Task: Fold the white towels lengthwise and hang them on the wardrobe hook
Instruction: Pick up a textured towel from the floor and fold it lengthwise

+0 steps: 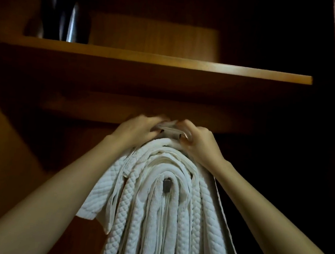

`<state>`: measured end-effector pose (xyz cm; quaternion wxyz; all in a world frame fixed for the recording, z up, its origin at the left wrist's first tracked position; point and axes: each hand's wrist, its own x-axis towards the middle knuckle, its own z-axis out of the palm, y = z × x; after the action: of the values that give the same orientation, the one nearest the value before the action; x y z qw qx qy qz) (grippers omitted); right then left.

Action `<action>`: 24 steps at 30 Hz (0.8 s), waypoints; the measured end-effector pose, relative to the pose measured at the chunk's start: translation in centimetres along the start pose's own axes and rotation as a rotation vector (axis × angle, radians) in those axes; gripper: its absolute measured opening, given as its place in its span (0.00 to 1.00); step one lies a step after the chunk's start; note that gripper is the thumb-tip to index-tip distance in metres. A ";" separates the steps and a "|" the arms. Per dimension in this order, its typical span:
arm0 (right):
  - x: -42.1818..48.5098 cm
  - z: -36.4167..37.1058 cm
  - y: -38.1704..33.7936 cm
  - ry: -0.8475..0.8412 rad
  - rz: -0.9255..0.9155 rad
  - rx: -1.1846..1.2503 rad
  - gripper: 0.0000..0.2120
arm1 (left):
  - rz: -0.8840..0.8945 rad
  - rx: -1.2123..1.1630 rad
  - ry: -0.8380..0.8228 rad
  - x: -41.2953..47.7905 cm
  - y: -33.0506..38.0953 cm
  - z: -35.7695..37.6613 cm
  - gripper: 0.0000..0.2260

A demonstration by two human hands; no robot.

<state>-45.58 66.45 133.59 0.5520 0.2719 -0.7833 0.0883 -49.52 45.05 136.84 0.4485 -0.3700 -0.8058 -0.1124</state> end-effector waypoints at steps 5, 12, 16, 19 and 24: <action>-1.8 -1.1 0.3 -0.248 0.021 0.030 0.25 | -0.092 -0.096 0.059 -0.4 0.3 0.4 0.13; -5.2 -2.8 2.7 -0.229 0.140 -0.320 0.31 | 0.129 0.077 0.072 -1.7 -0.7 0.3 0.10; -5.7 -3.5 3.0 -0.070 0.098 -0.324 0.27 | 0.043 -0.143 0.089 -2.6 -2.1 0.3 0.08; -5.3 -3.8 3.8 -0.002 0.020 -0.248 0.28 | -0.051 -0.254 0.089 -3.2 -2.9 0.5 0.12; -5.7 -3.5 4.8 -0.121 -0.085 -0.081 0.24 | -0.136 -0.236 0.115 -3.8 -3.2 0.3 0.14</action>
<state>-43.83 73.93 130.46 0.5173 0.2874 -0.8059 0.0165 -50.75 41.04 134.06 0.4387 -0.3578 -0.7831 -0.2575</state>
